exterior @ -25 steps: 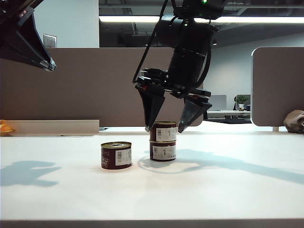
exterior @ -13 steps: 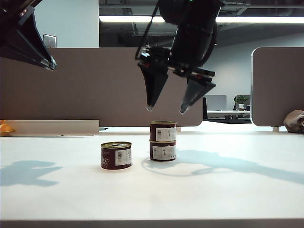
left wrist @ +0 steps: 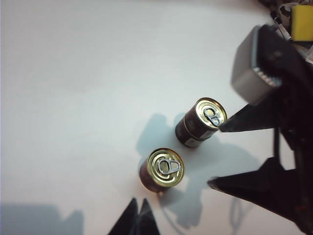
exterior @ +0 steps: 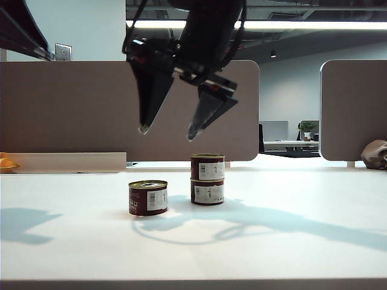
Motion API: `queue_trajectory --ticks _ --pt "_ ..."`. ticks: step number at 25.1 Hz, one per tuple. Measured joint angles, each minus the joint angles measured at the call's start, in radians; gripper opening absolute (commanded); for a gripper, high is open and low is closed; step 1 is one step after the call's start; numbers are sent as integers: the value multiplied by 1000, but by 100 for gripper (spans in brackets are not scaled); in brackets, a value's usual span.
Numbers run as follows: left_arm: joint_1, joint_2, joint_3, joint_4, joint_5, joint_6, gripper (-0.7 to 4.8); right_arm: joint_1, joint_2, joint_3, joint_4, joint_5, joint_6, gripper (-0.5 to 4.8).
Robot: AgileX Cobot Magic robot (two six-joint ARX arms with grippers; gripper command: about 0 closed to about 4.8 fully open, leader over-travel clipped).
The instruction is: Pick up the cans one by one and stack them together.
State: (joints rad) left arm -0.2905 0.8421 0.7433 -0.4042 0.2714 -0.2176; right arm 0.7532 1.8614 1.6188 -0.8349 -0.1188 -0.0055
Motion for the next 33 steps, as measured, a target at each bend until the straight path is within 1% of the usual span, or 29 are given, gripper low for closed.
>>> queue_trajectory --ticks 3,6,11,16,27,28,30,32,33 --pt "0 -27 0 -34 -3 0 -6 4 23 0 15 -11 2 462" --pt "0 -63 0 -98 -4 0 -6 4 67 0 27 -25 9 462" --pt "0 -103 0 -114 -4 0 -6 5 111 0 66 -79 35 462" --pt "0 -127 0 -134 -17 0 -6 9 126 0 127 -83 46 462" --pt "0 -139 0 -139 -22 4 -6 9 188 1 157 -83 55 457" --pt "0 -139 0 -139 -22 4 -6 10 200 1 156 -81 56 423" --pt "0 -139 0 -139 -22 4 -6 10 209 1 172 -82 58 374" --pt "0 -139 0 -139 -22 4 -6 10 213 1 178 -78 58 338" --pt "0 -139 0 -139 -22 4 -6 10 213 0 182 -75 58 308"
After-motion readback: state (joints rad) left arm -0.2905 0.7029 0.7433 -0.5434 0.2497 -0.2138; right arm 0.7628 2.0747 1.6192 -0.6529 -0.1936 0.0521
